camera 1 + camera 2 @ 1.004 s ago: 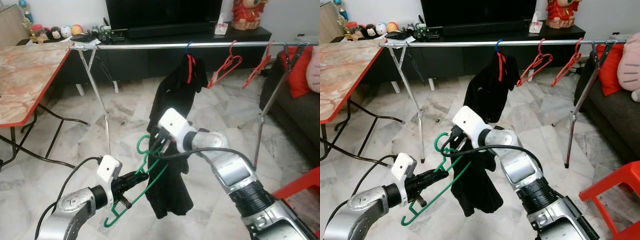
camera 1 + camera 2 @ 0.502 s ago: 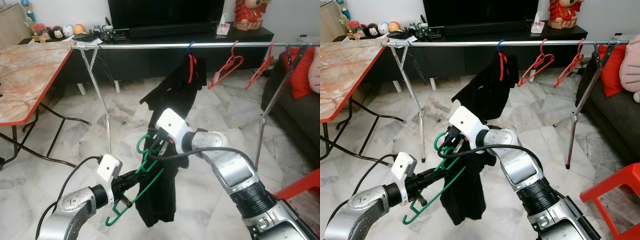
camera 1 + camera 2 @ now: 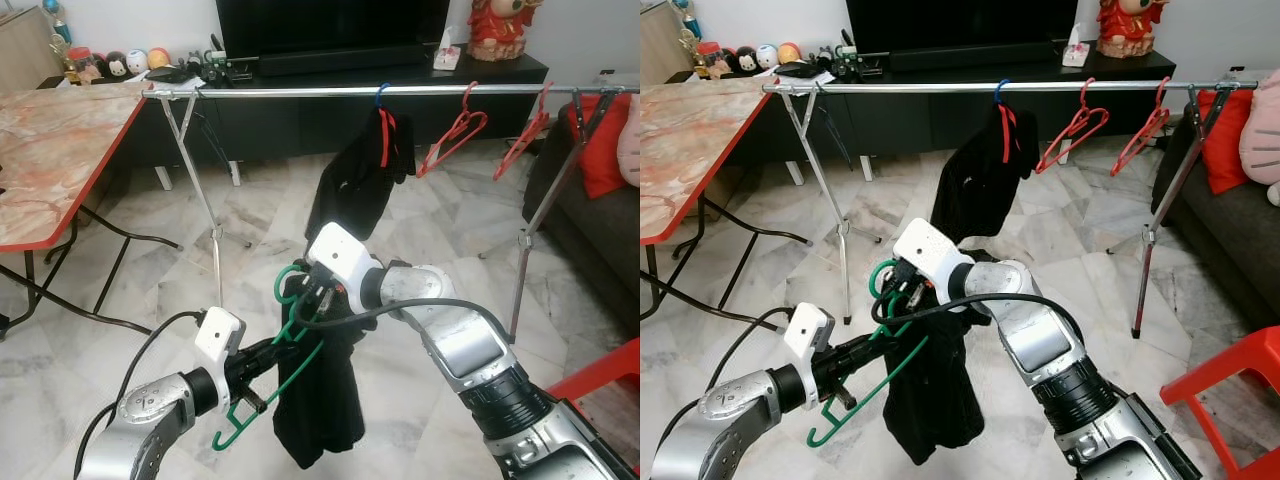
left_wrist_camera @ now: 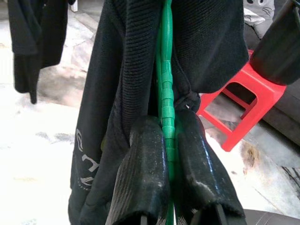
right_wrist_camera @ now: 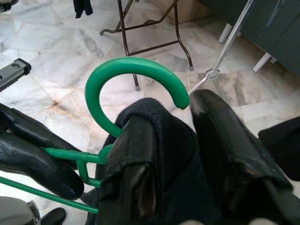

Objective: Hang hanger

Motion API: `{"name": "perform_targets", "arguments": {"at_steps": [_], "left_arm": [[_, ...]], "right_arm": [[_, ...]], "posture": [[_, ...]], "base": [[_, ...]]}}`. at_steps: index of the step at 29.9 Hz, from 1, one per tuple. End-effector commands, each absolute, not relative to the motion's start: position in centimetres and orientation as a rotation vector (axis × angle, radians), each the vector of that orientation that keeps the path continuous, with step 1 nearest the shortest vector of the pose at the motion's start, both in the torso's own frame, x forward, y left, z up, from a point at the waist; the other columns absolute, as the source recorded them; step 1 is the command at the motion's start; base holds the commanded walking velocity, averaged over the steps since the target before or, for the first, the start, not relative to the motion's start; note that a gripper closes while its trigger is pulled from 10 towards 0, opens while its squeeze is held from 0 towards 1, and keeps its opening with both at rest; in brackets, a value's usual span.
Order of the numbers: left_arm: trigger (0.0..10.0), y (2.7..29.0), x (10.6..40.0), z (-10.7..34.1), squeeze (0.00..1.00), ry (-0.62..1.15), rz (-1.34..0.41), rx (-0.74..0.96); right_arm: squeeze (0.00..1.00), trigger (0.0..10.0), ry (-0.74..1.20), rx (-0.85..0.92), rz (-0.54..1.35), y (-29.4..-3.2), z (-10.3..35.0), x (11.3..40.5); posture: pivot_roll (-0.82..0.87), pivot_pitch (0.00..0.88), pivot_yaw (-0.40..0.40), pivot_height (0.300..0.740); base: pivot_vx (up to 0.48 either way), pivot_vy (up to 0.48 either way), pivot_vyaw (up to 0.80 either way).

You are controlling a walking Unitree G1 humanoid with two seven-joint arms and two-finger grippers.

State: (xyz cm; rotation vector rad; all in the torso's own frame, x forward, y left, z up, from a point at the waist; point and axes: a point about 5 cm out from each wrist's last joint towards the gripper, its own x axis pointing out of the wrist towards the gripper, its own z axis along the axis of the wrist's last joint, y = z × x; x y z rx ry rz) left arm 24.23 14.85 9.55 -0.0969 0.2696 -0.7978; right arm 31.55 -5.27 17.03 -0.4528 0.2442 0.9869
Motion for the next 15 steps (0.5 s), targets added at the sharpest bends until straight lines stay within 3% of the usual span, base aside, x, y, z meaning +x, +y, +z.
{"name": "perform_targets", "arguments": {"at_steps": [1, 15], "left_arm": [[10.0, 14.97, 24.54, 10.07, 0.00, 0.238, -0.793, -0.102], [10.0, 14.87, 24.67, 10.16, 0.00, 0.227, -0.790, -0.110]], "right_arm": [[1.00, 10.0, 0.197, -0.448, 1.024, -4.54, 17.96, 31.06], [1.00, 10.0, 0.204, -0.489, 1.010, -5.27, 17.93, 31.05]], "posture": [[-0.18, 0.000, 0.022, 0.740], [-0.18, 0.000, 0.021, 0.740]], "base": [[0.000, 0.000, 0.00], [0.000, 0.000, 0.00]]}}
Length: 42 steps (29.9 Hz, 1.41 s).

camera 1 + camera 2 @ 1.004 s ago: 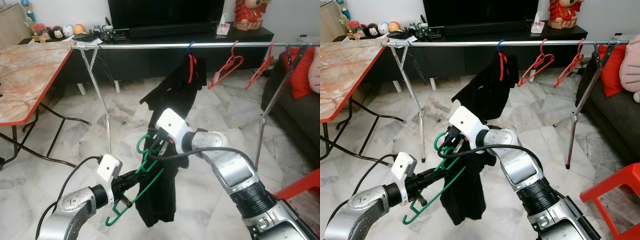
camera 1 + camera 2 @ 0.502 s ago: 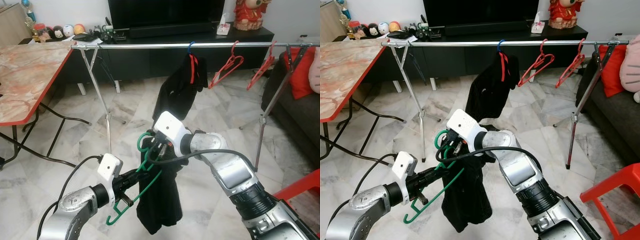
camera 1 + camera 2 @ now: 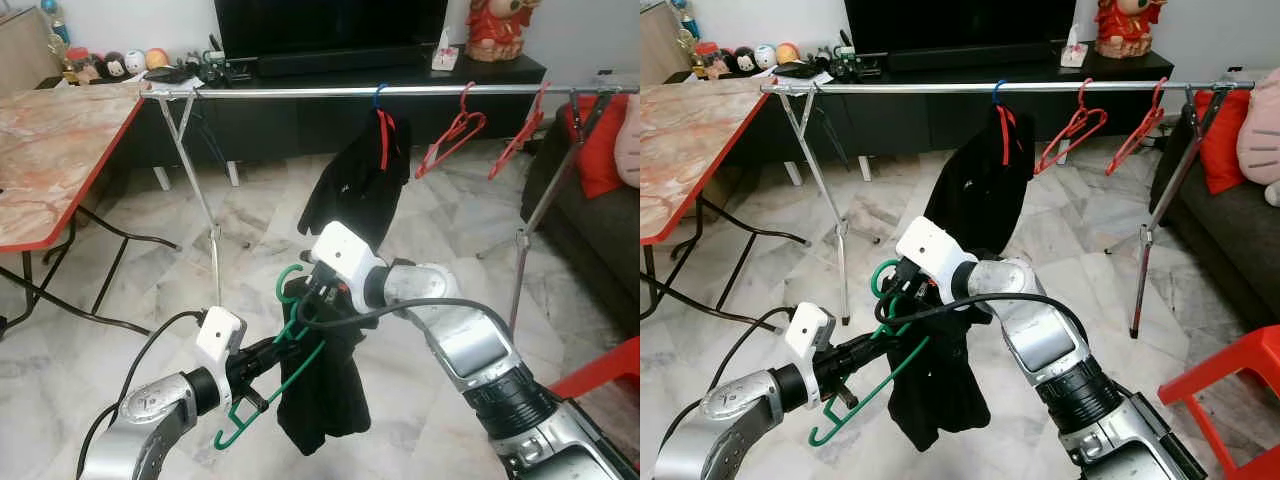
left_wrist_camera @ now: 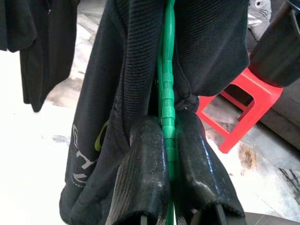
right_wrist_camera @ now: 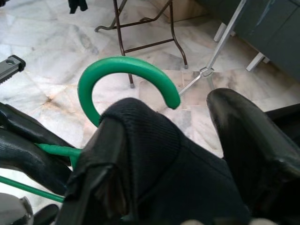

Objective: Hang hanger

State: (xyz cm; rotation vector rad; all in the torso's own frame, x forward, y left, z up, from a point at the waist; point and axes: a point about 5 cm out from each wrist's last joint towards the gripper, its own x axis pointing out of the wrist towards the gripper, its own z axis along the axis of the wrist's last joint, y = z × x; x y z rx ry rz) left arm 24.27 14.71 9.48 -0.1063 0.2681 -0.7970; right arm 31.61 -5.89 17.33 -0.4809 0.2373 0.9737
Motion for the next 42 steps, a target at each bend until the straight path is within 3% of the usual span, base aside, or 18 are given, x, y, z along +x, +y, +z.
{"name": "perform_targets", "arguments": {"at_steps": [1, 8, 14, 23, 26, 27, 32, 42], "left_arm": [[10.0, 14.9, 24.7, 10.1, 0.00, 0.228, -0.790, -0.110], [10.0, 14.9, 24.7, 10.0, 0.00, 0.230, -0.788, -0.109], [10.0, 14.8, 24.7, 9.9, 0.00, 0.229, -0.783, -0.112], [10.0, 14.8, 24.8, 9.8, 0.00, 0.227, -0.780, -0.113], [10.0, 14.7, 24.8, 9.8, 0.00, 0.222, -0.780, -0.121], [10.0, 14.6, 24.7, 9.9, 0.00, 0.222, -0.790, -0.122], [10.0, 15.0, 24.2, 9.9, 0.00, 0.242, -0.846, -0.077], [10.0, 15.6, 23.6, 10.8, 0.00, 0.234, -0.950, -0.057]], "right_arm": [[1.00, 10.0, 0.205, -0.492, 1.013, -5.4, 17.9, 31.0], [1.00, 10.0, 0.194, -0.554, 1.081, -7.7, 18.6, 30.7], [1.00, 10.0, 0.217, -0.644, 0.991, -10.7, 19.0, 31.8], [1.00, 10.0, 0.210, -0.653, 1.002, -11.0, 19.2, 31.8], [1.00, 10.0, 0.145, -0.545, 1.070, -9.9, 20.1, 31.0], [0.00, 10.0, 0.115, -0.562, 1.063, -10.1, 20.3, 31.1], [0.00, 10.0, 0.112, -0.608, 0.985, -12.8, 20.2, 32.5], [0.00, 10.0, 0.183, -0.631, 1.177, -17.1, 18.6, 32.0]], "posture": [[-0.18, 0.000, 0.021, 0.740], [-0.19, 0.000, 0.022, 0.740], [-0.20, 0.000, 0.021, 0.740], [-0.20, 0.000, 0.023, 0.740], [-0.20, 0.000, 0.021, 0.740], [-0.20, 0.000, 0.021, 0.740], [-0.21, 0.000, 0.016, 0.740], [-0.20, 0.000, 0.018, 0.740]], "base": [[0.000, 0.000, 0.00], [0.000, 0.000, 0.00], [0.000, 0.000, 0.00], [0.000, 0.000, 0.00], [0.000, 0.000, 0.00], [0.000, 0.000, 0.00], [0.000, 0.000, 0.00], [0.000, 0.000, 0.00]]}}
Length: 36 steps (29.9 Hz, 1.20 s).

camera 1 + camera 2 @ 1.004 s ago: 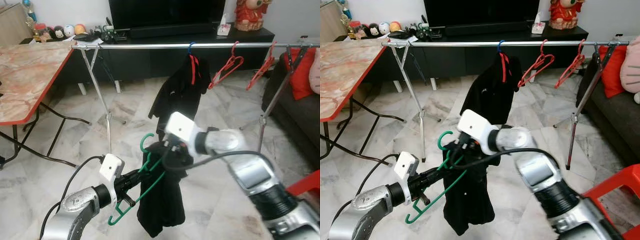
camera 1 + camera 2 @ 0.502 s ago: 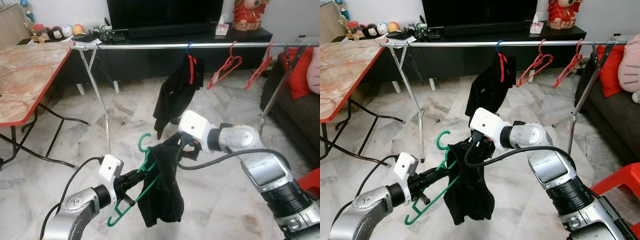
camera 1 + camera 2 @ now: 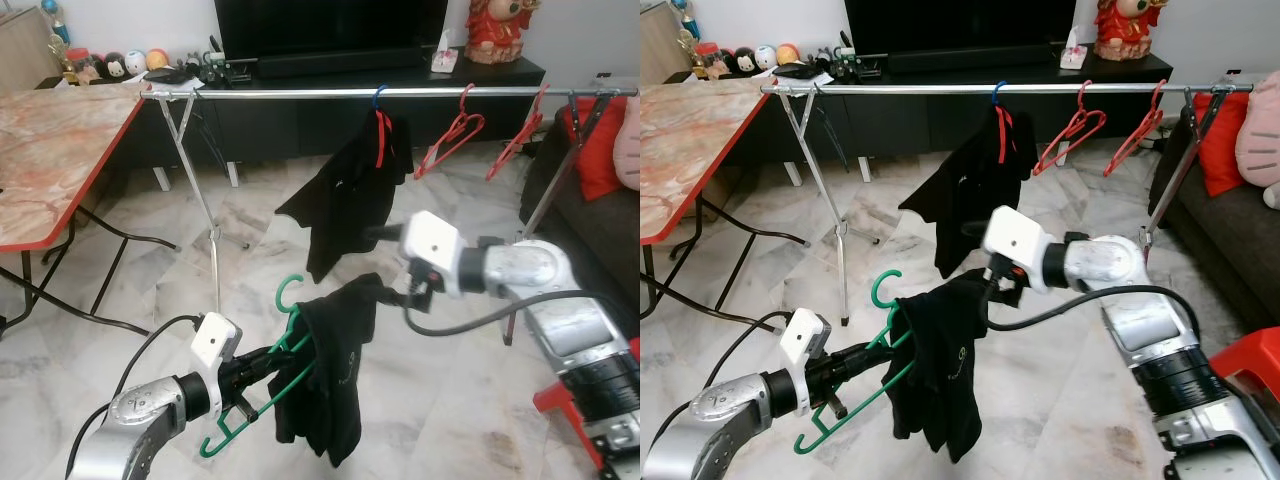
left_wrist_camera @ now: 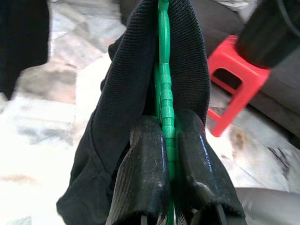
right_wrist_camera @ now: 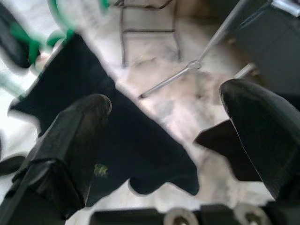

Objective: Hang hanger

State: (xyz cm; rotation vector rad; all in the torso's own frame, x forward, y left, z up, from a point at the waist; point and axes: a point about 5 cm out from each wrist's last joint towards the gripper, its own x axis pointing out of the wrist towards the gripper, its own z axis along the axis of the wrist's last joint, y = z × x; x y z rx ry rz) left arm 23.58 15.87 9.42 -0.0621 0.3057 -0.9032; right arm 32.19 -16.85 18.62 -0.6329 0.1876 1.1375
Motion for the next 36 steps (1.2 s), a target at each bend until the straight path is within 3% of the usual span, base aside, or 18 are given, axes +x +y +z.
{"name": "perform_targets", "arguments": {"at_steps": [1, 11, 36], "left_arm": [[10.0, 15.6, 23.5, 11.1, 0.00, 0.217, -0.972, -0.056], [10.0, 15.2, 22.9, 11.5, 0.00, 0.235, -1.141, -0.002], [10.0, 13.9, 23.4, 12.9, 0.00, 0.182, -1.303, 0.105]], "right_arm": [[0.00, 10.0, 0.199, -0.629, 1.227, -17.4, 18.3, 31.6], [0.00, 10.0, 0.266, -0.617, 1.466, -17.7, 17.0, 30.6], [0.00, 10.0, 0.358, -0.601, 1.665, -16.5, 14.3, 29.1]], "posture": [[-0.20, 0.000, 0.018, 0.740], [-0.19, 0.000, 0.024, 0.740], [-0.17, 0.000, 0.017, 0.740]], "base": [[0.000, 0.000, 0.00], [0.000, 0.000, 0.00], [0.000, 0.000, 0.00]]}}
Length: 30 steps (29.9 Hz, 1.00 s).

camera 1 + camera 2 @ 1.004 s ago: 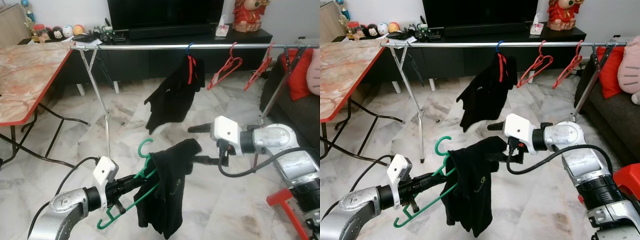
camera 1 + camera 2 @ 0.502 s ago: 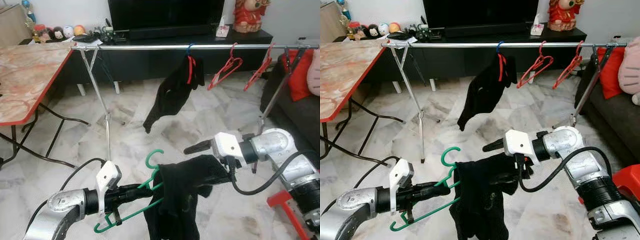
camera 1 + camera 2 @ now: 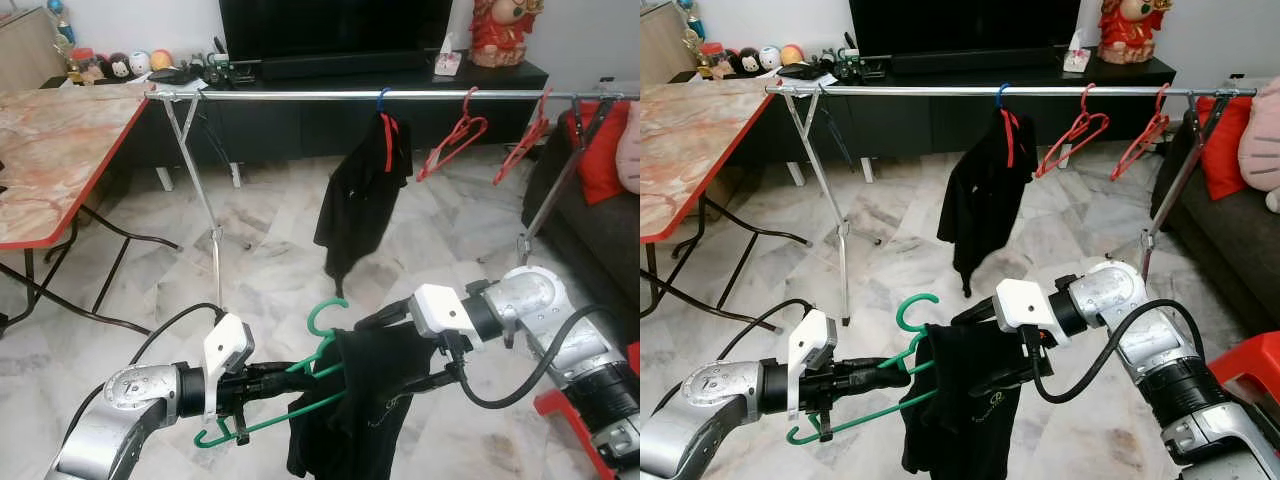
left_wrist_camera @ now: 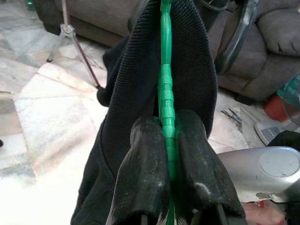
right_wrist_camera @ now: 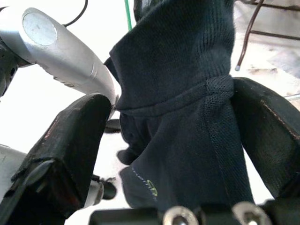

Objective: Hang hanger

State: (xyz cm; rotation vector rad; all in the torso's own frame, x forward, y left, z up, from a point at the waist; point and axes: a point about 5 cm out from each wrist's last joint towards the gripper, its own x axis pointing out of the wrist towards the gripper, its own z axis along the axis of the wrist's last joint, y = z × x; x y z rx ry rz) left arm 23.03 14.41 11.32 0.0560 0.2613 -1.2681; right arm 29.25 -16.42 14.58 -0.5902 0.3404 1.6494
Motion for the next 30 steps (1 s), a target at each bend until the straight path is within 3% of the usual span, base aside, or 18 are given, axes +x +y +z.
{"name": "perform_targets", "arguments": {"at_steps": [1, 15, 16, 22, 23, 30], "left_arm": [[10.0, 13.9, 23.4, 13.0, 0.00, 0.182, -1.309, 0.107], [10.0, 13.3, 23.8, 13.0, 0.00, 0.170, -1.309, 0.109], [10.0, 13.3, 23.9, 13.0, 0.00, 0.166, -1.303, 0.106], [10.0, 13.2, 24.0, 13.0, 0.00, 0.161, -1.302, 0.103], [10.0, 13.1, 24.0, 13.0, 0.00, 0.162, -1.306, 0.103], [10.0, 13.0, 24.0, 13.0, 0.00, 0.169, -1.314, 0.107]], "right_arm": [[0.00, 10.0, 0.361, -0.602, 1.667, -16.5, 14.2, 29.1], [0.00, 9.7, 0.405, -0.622, 1.593, -16.9, 13.6, 30.0], [0.00, 2.8, 0.407, -0.621, 1.584, -16.8, 13.5, 30.2], [0.00, 2.8, 0.403, -0.625, 1.577, -16.9, 13.4, 30.4], [0.00, 10.0, 0.386, -0.604, 1.584, -16.7, 13.8, 30.5], [0.00, 10.0, 0.341, -0.537, 1.619, -16.3, 15.1, 30.9]], "posture": [[-0.17, 0.000, 0.017, 0.740], [-0.17, 0.000, 0.013, 0.740], [-0.17, 0.000, 0.014, 0.740], [-0.17, 0.000, 0.014, 0.740], [-0.17, 0.000, 0.014, 0.740], [-0.16, 0.000, 0.015, 0.740]], "base": [[0.000, 0.000, 0.00], [0.000, 0.000, 0.00], [0.000, 0.000, 0.00], [0.000, 0.000, 0.00], [0.000, 0.000, 0.00], [0.000, 0.000, 0.00]]}}
